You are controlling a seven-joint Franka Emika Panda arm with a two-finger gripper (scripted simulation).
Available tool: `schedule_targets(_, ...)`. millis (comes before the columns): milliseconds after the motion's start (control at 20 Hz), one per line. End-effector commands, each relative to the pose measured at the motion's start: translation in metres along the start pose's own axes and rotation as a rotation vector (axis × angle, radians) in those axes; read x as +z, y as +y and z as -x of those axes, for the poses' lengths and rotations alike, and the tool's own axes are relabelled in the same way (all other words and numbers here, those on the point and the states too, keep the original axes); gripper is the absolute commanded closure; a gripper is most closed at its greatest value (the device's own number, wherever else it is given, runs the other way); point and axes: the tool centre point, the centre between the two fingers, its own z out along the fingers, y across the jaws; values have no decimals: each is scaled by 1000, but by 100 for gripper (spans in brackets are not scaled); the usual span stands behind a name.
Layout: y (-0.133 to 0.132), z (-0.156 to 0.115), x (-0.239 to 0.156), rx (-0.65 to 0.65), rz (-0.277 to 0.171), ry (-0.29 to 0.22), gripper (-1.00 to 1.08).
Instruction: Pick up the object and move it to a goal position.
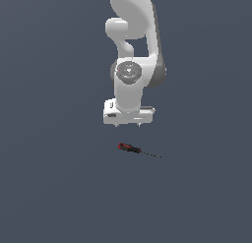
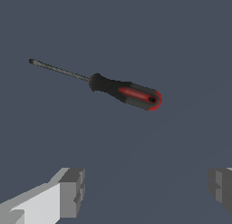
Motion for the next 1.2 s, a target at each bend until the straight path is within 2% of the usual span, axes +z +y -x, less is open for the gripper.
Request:
schedule_targets(0,1,-1,0,-5,1,1,-92)
schedule_targets(550,-5,-10,8,-157,10,9,-92)
schedule_targets(1150,-18,-33,25,-505,30,30,-92)
